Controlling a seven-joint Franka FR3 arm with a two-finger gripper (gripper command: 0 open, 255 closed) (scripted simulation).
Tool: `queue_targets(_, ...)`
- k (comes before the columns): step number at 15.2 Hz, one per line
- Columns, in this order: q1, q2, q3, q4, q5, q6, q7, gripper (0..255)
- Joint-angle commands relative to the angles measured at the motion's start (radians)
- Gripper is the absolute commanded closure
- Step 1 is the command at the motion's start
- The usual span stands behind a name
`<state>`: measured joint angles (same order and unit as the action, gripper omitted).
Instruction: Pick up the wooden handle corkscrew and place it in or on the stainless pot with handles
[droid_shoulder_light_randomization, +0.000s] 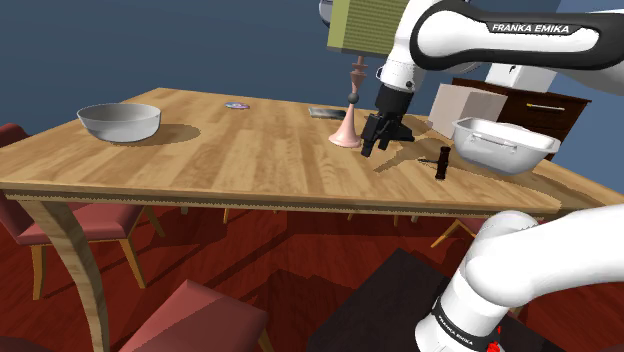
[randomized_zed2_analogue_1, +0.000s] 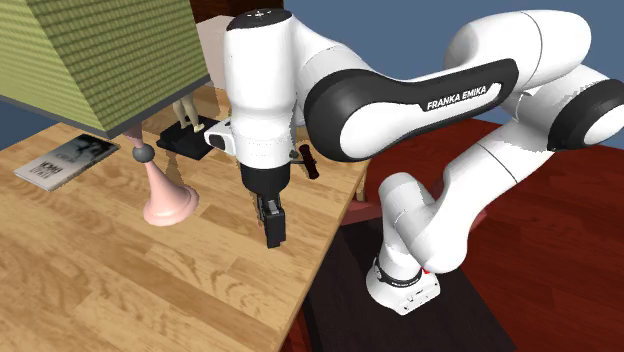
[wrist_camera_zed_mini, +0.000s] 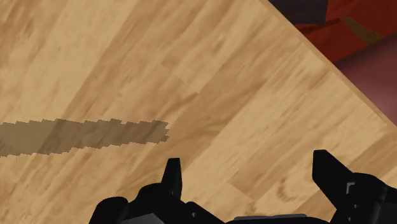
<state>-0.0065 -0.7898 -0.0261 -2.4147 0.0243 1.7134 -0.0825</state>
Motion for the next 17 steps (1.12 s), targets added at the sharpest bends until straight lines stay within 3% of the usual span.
queue_targets(1,0.0,0.0,0.0,0.0,0.0,0.0,0.0,0)
queue_targets(17,-0.343,-0.079,-0.199,-0.072,-0.174,0.067,0.182,0)
